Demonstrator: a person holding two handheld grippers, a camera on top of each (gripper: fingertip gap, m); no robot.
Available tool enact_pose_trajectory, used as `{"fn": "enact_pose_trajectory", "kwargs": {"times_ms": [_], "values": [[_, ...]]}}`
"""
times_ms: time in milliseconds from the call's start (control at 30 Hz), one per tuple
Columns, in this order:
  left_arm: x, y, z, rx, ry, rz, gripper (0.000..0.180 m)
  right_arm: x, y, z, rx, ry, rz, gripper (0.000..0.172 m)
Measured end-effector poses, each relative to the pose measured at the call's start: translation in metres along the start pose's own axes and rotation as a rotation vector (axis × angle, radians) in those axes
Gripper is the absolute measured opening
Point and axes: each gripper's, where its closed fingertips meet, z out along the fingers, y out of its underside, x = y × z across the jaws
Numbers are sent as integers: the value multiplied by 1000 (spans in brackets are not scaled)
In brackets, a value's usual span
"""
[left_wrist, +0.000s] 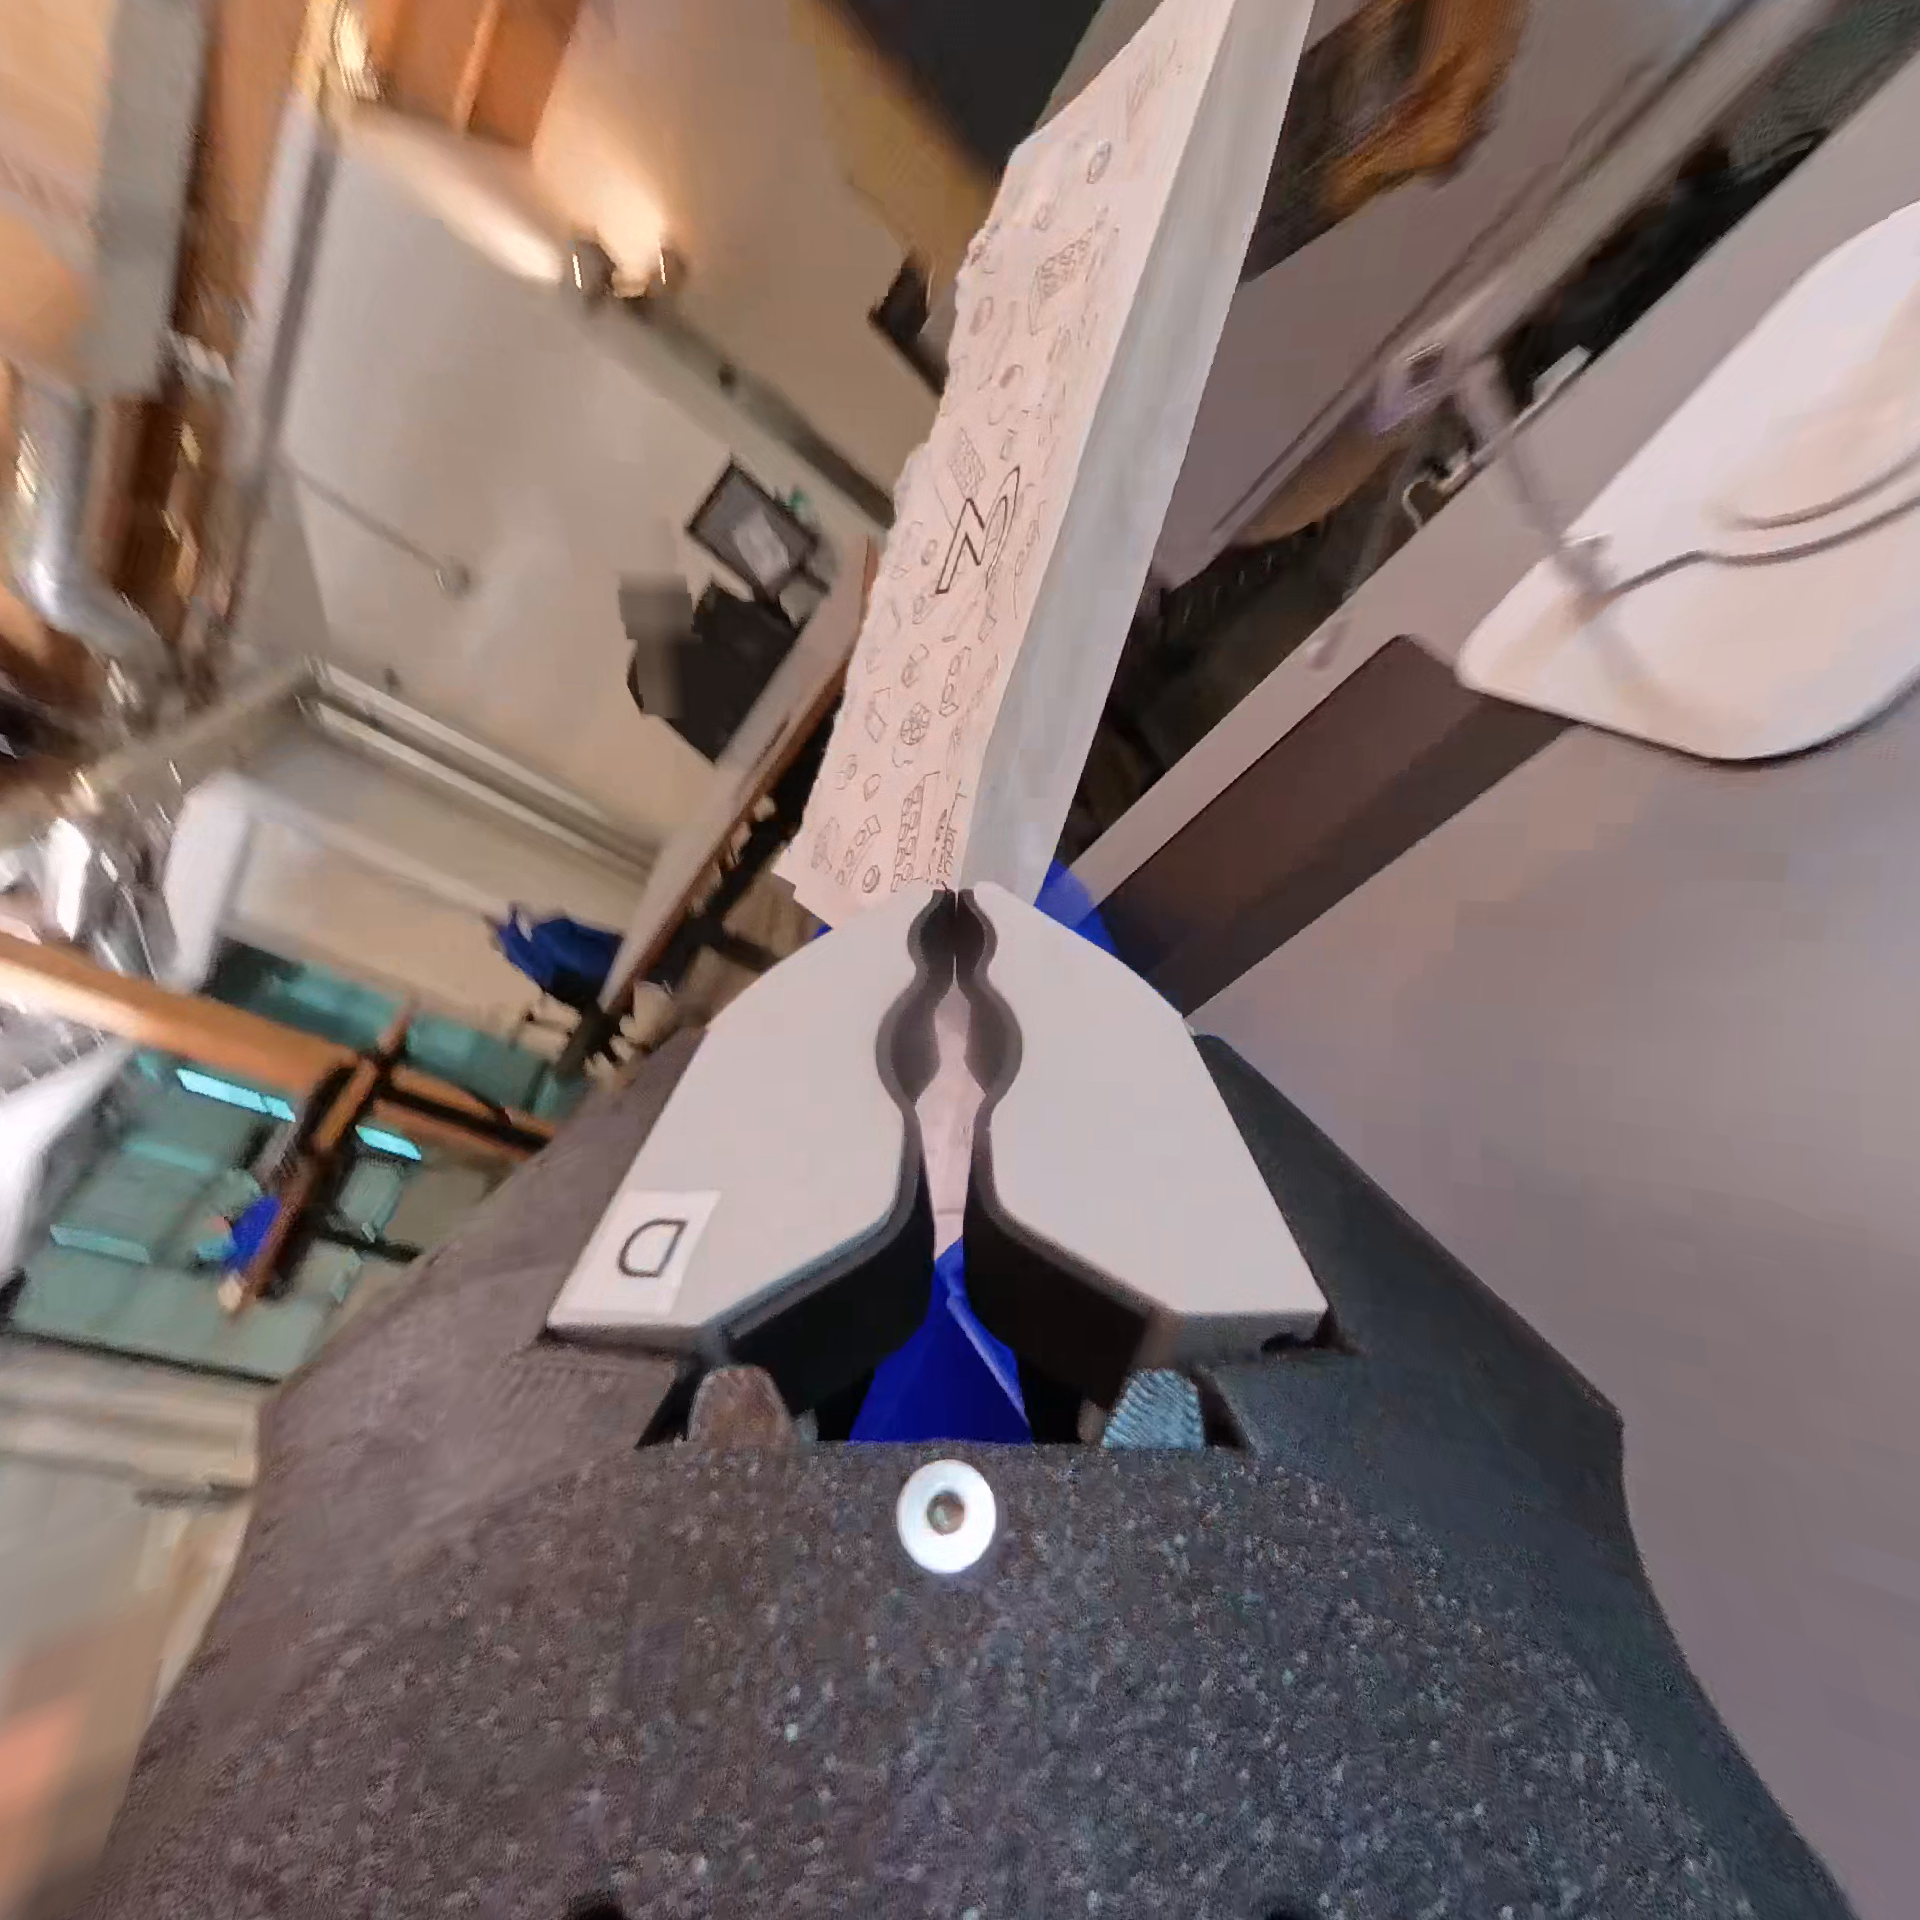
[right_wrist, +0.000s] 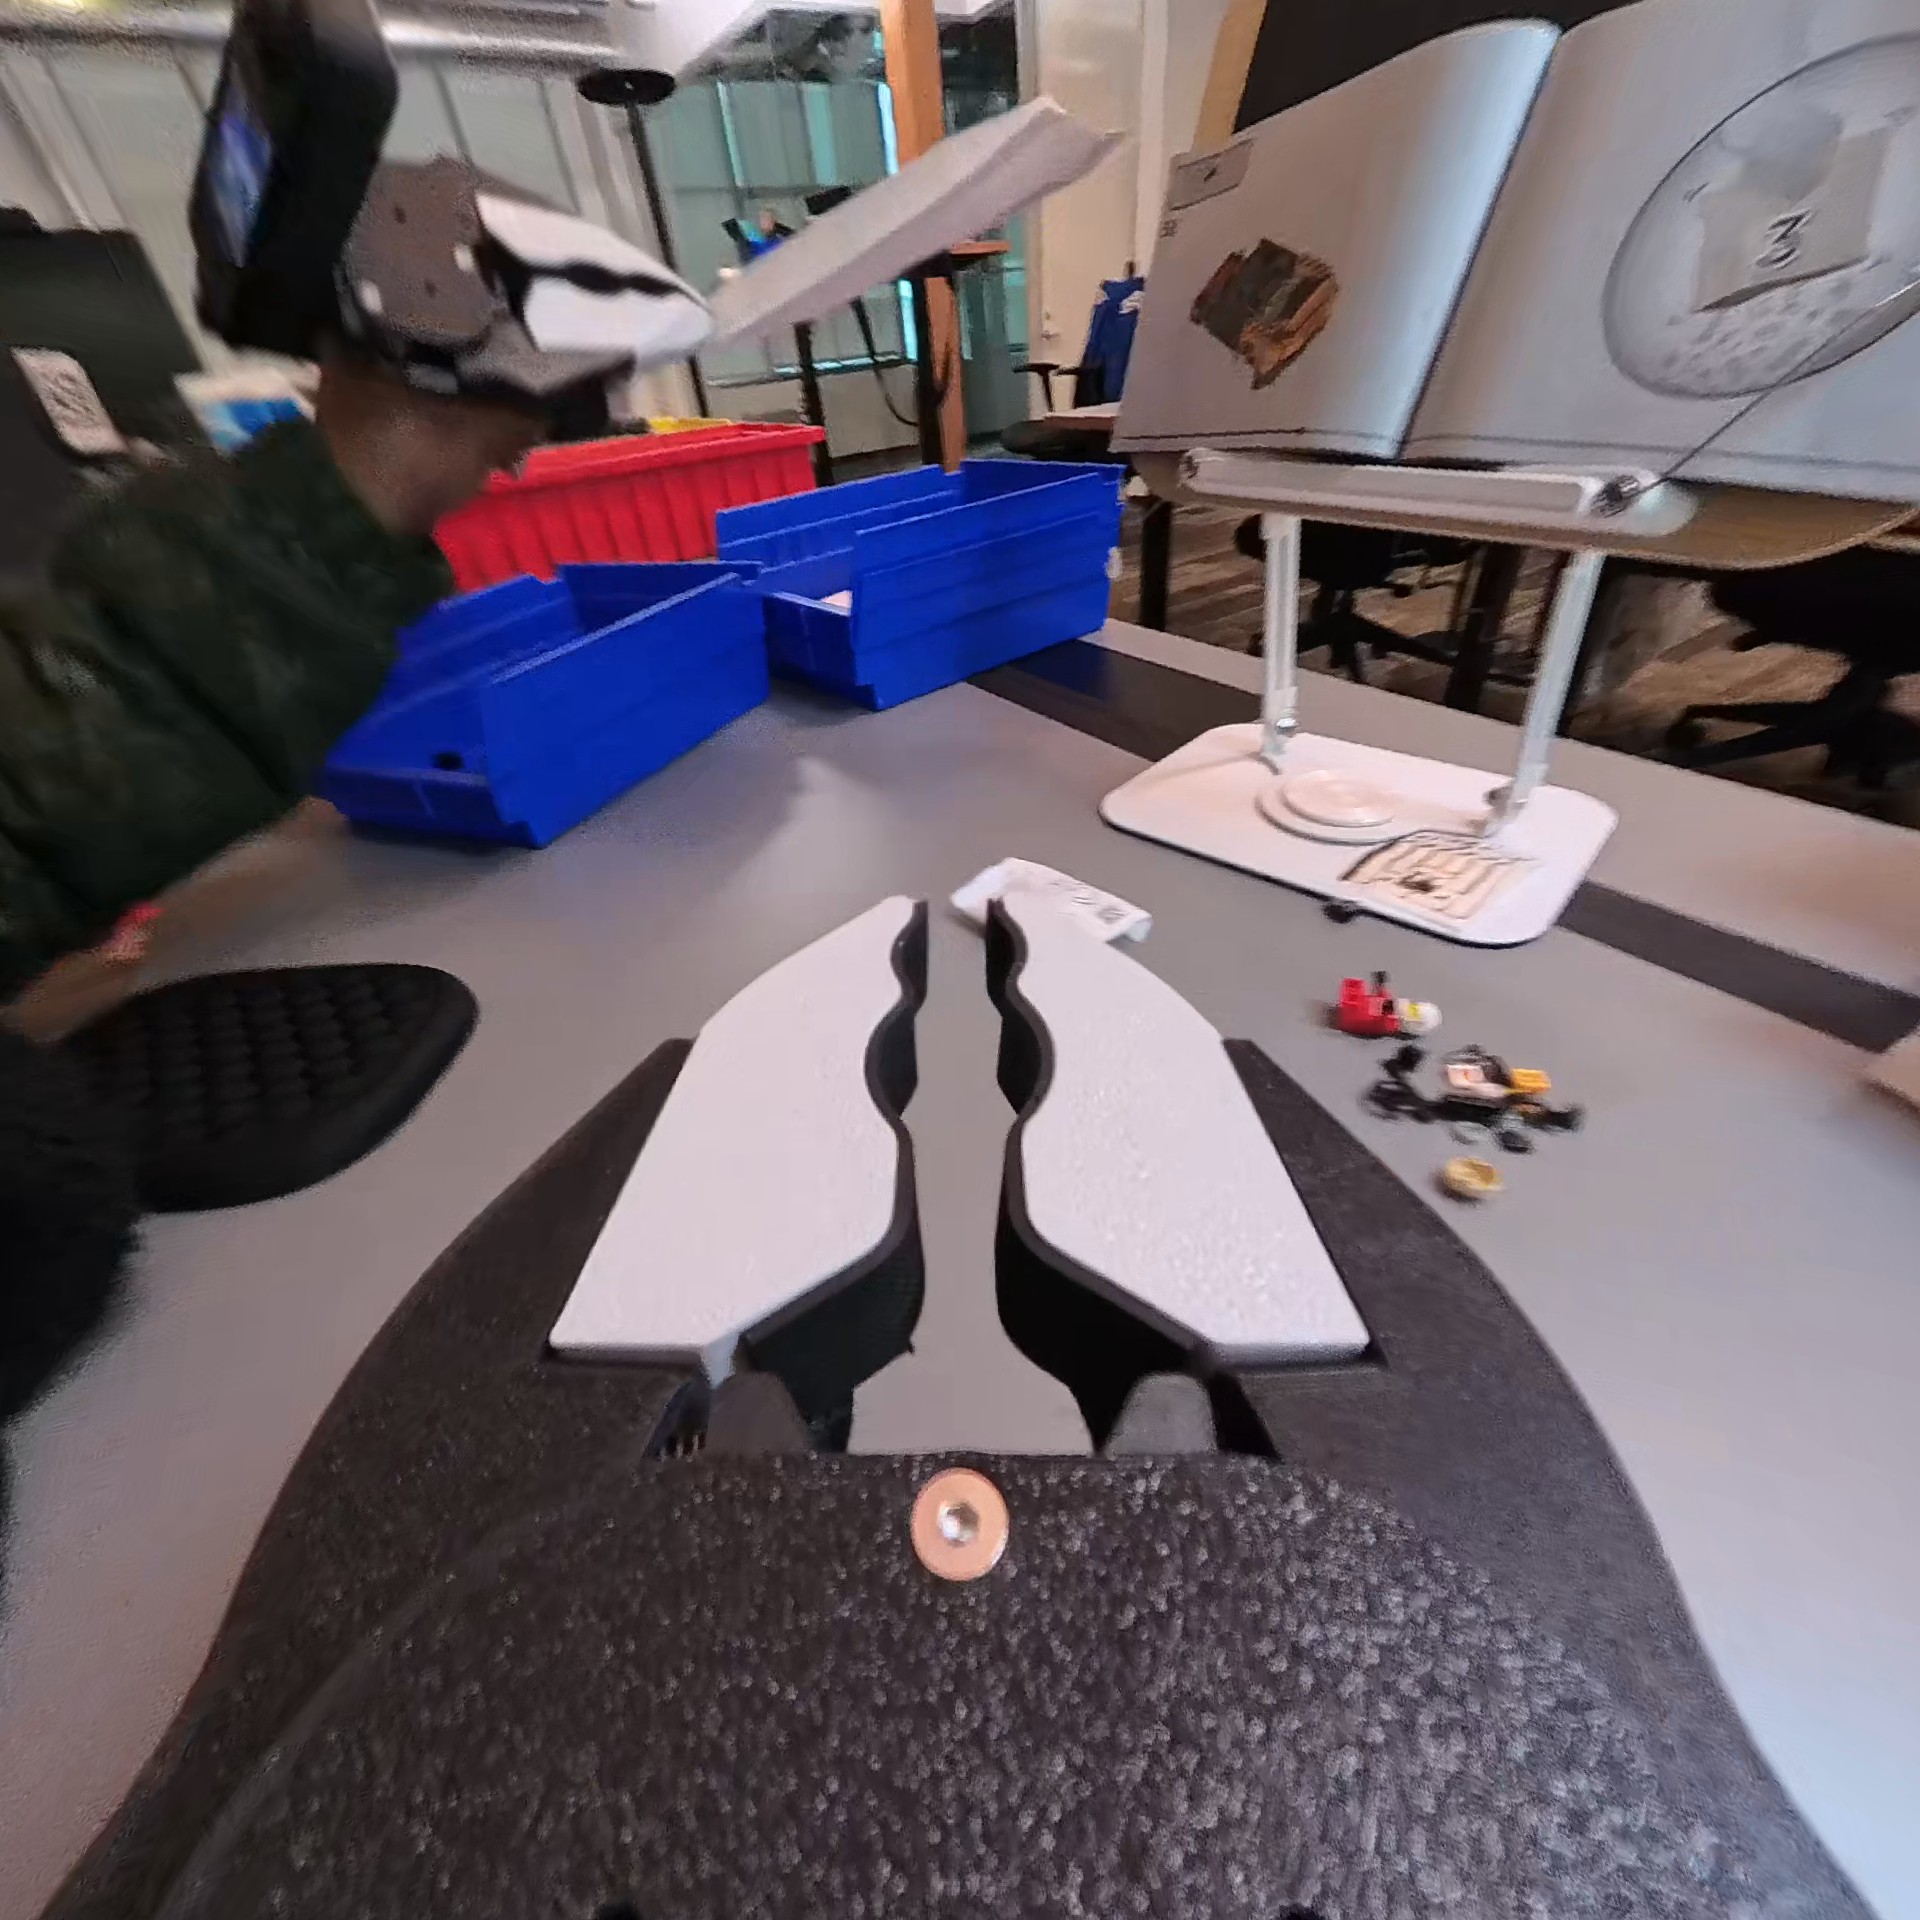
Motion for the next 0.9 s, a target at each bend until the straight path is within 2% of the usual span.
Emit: {"fn": "enact_pose_trajectory", "kwargs": {"times_ms": [100, 200, 333, 433, 567, 600, 633, 667, 733, 767, 833, 900], "values": [[51, -27, -37, 124, 0, 136, 0, -9, -3, 9, -9, -92, 148, 35], [103, -45, -68, 245, 56, 196, 1, -11, -6, 15, -46, -215, 352, 61], [149, -66, -105, 412, 112, 237, 0, 4, 6, 23, -111, -354, 643, 81], [168, -71, -120, 471, 130, 274, 0, -2, 1, 23, -42, -501, 815, 73], [188, -69, -125, 519, 152, 349, 0, -10, -5, 24, 11, -596, 896, 60], [191, -70, -126, 530, 155, 359, 0, -10, -5, 24, 17, -597, 902, 52], [195, -71, -126, 542, 168, 358, 0, -8, -3, 24, 15, -583, 885, 22], [198, -73, -128, 564, 201, 335, 0, -5, -2, 23, 31, -564, 854, 0], [203, -78, -133, 602, 325, 212, 3, -1, -1, 18, 43, -562, 817, 0], [204, -82, -136, 620, 427, 99, 18, 2, -2, 15, 47, -550, 783, 0], [203, -89, -141, 572, 724, -240, 46, 7, -3, 8, 36, -510, 648, 0], [195, -99, -144, 546, 999, -548, 55, 4, -8, -1, 31, -522, 498, 0]]}}
